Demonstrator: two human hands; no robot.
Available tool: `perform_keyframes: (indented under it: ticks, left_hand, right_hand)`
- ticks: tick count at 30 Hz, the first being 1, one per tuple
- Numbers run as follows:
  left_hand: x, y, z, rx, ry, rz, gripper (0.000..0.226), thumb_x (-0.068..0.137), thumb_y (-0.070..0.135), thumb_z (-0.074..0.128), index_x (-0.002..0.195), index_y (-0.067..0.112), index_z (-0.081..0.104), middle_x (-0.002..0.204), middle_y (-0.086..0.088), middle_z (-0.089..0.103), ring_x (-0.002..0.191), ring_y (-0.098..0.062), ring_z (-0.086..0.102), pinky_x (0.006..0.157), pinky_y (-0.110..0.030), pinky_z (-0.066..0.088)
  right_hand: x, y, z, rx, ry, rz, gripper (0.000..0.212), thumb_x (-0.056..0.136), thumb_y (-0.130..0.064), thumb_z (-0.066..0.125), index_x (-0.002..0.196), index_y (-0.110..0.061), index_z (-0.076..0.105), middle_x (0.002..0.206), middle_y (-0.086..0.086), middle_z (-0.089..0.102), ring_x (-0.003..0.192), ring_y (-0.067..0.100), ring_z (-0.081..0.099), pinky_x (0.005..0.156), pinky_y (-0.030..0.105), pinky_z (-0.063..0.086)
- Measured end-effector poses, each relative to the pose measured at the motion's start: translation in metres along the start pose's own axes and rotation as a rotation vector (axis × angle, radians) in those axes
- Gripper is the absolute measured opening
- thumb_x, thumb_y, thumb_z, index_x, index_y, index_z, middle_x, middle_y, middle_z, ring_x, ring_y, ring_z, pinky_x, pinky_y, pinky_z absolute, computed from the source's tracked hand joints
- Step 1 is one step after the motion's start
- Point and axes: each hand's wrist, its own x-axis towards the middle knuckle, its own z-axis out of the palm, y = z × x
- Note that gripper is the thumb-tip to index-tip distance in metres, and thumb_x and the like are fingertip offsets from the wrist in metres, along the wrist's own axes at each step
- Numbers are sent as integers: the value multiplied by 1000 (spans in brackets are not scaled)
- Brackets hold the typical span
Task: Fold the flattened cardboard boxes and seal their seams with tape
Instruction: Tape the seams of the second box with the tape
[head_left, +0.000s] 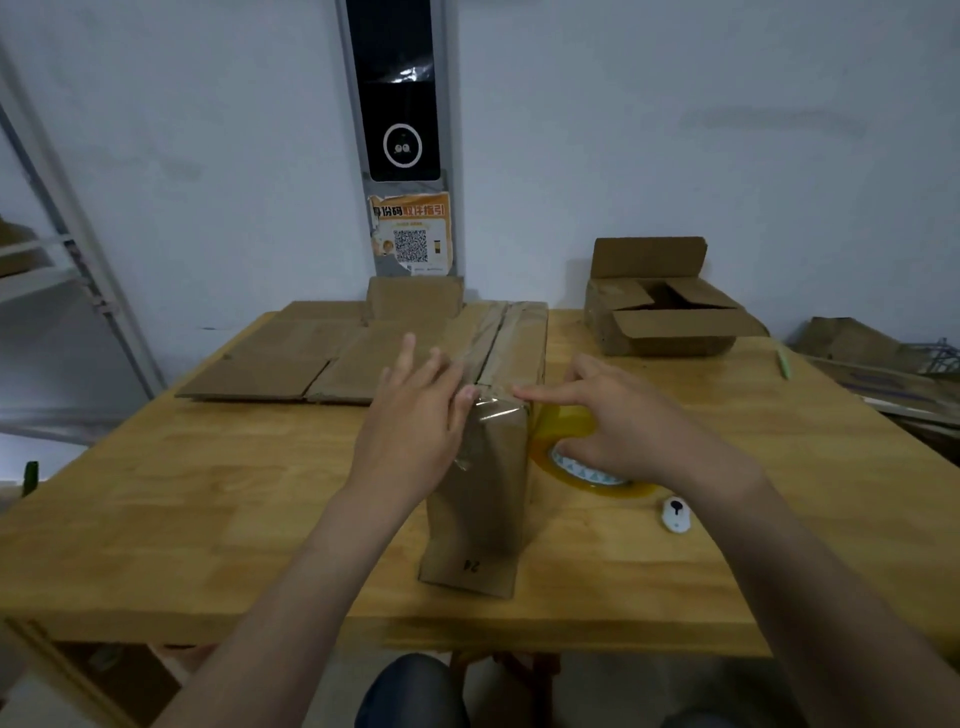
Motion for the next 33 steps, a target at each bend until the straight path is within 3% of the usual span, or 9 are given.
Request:
perform_keyframes:
  ticks: [5, 8, 11, 14, 17, 22, 25, 30, 33]
  left_hand:
    - [-13, 29, 4, 33, -76, 225, 50, 109, 47, 30, 158, 35, 32, 163, 18, 30, 156, -7, 13, 129, -40, 5]
    - [-12, 29, 11, -69, 45, 193, 40, 108, 46, 40, 144, 37, 55, 151, 19, 50, 149, -8, 32, 125, -38, 15]
    - [0, 30, 14, -144, 132, 128, 31, 100, 51, 52, 110, 33, 75, 124, 17, 70, 121, 1, 56, 123, -42, 24]
    - [19, 25, 13, -306, 111, 79, 33, 82, 67, 60, 84, 39, 76, 107, 21, 74, 108, 7, 61, 125, -39, 6]
    - [20, 11, 16, -298, 111, 176, 35, 72, 69, 64, 96, 45, 74, 112, 22, 74, 118, 4, 61, 126, -43, -5]
    - [24, -26, 7, -329, 41, 221, 40, 75, 59, 69, 113, 48, 70, 120, 33, 66, 130, 3, 55, 125, -56, 19]
    - [29, -32, -4, -504, -64, 177, 37, 74, 49, 76, 111, 44, 73, 118, 29, 70, 131, 5, 53, 117, -42, 41]
    - [31, -16, 0, -580, -27, 11, 12, 88, 41, 75, 96, 35, 82, 103, 26, 75, 124, 10, 55, 110, -30, 42]
    - [31, -17, 4, -578, -6, 7, 14, 80, 42, 80, 90, 32, 83, 99, 24, 76, 121, 9, 58, 109, -29, 44]
  right_hand:
    - [-9, 9, 8, 75, 131, 3, 78, 82, -39, 82, 147, -52, 41, 130, -15, 55, 121, 10, 49, 97, 30, 44]
    - [-17, 15, 15, 148, 192, 29, 91, 78, -43, 85, 152, -49, 33, 149, -17, 50, 136, 8, 44, 108, 29, 39]
    - [-22, 17, 20, 174, 194, 36, 93, 80, -44, 82, 153, -52, 26, 151, -17, 47, 137, 8, 42, 108, 30, 39]
    - [-21, 17, 20, 157, 187, 30, 94, 81, -45, 81, 155, -51, 23, 152, -16, 45, 139, 10, 40, 110, 31, 38]
    - [-21, 20, 21, 151, 173, 34, 90, 82, -45, 80, 153, -53, 26, 149, -15, 48, 137, 11, 41, 110, 34, 39]
    - [-22, 25, 24, 167, 171, -28, 80, 85, -38, 79, 149, -58, 34, 129, -14, 53, 120, 10, 47, 97, 30, 44]
    - [-18, 23, 21, 99, 124, -43, 87, 88, -39, 76, 151, -61, 20, 131, -16, 48, 118, 7, 42, 92, 27, 40]
    - [-11, 18, 17, 24, 111, -78, 91, 89, -40, 75, 151, -61, 11, 128, -15, 51, 119, 9, 44, 91, 25, 41]
    - [-10, 18, 17, 11, 112, -81, 92, 89, -40, 75, 153, -58, 11, 128, -16, 50, 118, 8, 45, 90, 25, 41]
